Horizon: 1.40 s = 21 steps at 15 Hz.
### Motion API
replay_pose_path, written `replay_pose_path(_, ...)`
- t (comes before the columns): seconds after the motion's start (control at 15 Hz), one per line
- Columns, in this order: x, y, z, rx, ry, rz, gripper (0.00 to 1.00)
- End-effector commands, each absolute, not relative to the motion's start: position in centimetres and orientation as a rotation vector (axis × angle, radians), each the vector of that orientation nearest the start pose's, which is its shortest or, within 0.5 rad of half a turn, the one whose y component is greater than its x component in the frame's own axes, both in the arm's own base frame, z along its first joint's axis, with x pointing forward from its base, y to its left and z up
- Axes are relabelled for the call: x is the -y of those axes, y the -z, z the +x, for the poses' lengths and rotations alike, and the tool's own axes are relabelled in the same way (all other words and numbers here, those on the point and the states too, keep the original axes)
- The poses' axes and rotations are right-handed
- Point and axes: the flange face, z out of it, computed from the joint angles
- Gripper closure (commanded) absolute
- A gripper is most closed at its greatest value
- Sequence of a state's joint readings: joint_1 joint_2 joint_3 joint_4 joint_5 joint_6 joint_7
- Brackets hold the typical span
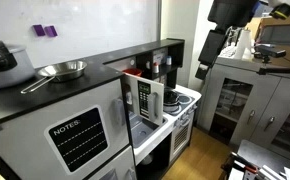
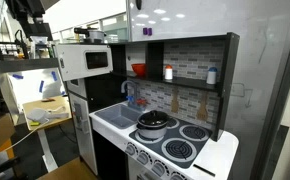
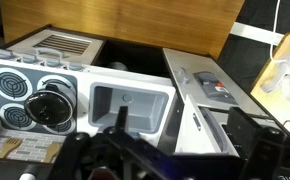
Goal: Put the pots lid on the stove
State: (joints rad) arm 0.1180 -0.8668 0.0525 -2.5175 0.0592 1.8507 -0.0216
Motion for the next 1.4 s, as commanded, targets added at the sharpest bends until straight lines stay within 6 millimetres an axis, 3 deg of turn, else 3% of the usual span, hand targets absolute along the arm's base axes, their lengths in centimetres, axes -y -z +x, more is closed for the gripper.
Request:
replay_pose_path(0.0,-6.1,-56.5,30.4,0.258,0.307,-3.084,0.00)
replay_pose_path(0.47,-6.1,-56.5,30.4,0.258,0.308,-3.084,0.00)
replay_pose_path(0.67,-5.4,-56.2,31.6,0.307,0.346,-3.085,0.00)
replay_pose_path(0.93,-2.7,-54.9,35.0,0.325,0.400,-3.084,0.00)
replay_pose_path(1.33,2.8,-50.1,40.9,0.283,0.356,-3.089,0.00)
